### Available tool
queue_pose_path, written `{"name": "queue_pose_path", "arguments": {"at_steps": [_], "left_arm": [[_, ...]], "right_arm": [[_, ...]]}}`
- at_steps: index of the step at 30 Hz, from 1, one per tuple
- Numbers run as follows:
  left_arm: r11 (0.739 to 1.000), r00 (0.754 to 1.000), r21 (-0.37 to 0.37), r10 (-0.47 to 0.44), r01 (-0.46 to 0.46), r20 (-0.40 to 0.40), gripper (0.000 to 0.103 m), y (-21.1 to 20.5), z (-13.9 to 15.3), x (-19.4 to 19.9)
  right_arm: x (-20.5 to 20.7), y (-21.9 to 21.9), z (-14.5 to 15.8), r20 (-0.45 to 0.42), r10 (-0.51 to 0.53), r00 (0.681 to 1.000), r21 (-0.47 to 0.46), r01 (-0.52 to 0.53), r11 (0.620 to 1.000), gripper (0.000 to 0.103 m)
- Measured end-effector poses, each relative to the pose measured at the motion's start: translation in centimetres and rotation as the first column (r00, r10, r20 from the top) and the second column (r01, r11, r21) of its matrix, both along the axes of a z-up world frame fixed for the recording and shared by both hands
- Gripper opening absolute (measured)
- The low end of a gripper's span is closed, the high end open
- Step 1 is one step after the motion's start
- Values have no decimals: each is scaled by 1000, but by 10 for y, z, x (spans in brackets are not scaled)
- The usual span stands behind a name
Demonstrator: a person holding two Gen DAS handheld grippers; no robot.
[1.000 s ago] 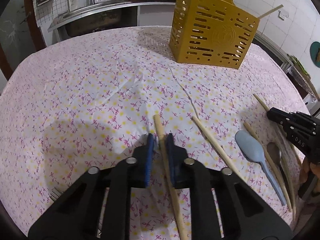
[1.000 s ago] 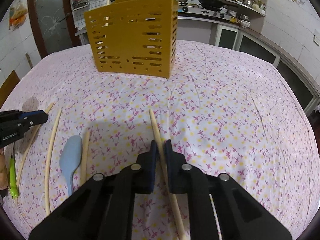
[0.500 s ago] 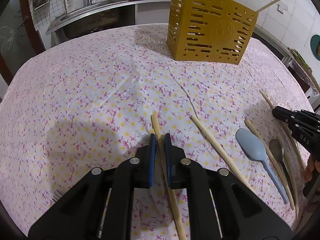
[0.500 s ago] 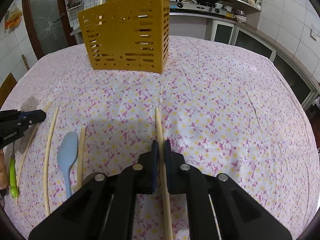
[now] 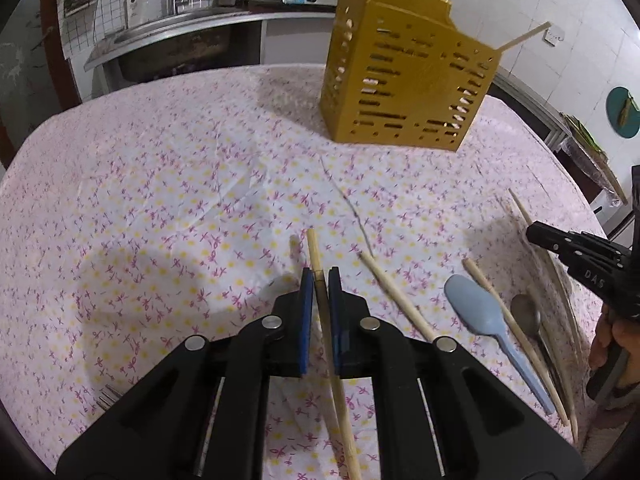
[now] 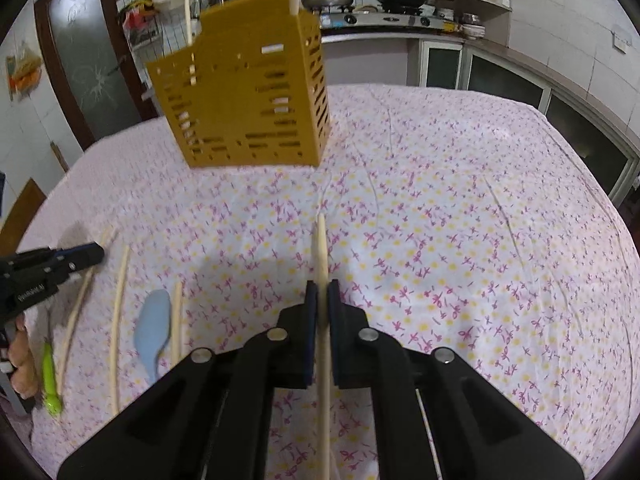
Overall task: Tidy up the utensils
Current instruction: 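Lift the chopstick with the left tool over the yellow holder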
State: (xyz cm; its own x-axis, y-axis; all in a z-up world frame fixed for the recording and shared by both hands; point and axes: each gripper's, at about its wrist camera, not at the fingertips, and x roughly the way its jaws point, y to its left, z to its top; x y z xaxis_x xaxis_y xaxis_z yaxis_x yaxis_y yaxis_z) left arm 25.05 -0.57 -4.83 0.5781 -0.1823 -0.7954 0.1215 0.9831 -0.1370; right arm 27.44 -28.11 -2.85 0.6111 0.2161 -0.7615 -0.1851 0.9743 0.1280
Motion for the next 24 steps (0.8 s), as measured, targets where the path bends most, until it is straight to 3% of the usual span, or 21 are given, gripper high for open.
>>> {"name": "queue_pose_path", "arguments": {"at_steps": [7,16,24], "left_arm": [[1000,998,-25,17,-16,54,6,5,15,-6],[999,973,-18,48,-45,224,5,9,52,-28],[998,947,-40,66,-56,314,4,15,71,-32]], "right_arm": [[-2,-3,10,55,-29,998,30,27,999,6],[-19,-17,32,194,-97,976,92,81,992,6],[-37,-36,60,345,-184,921,192,123,974,6]]}}
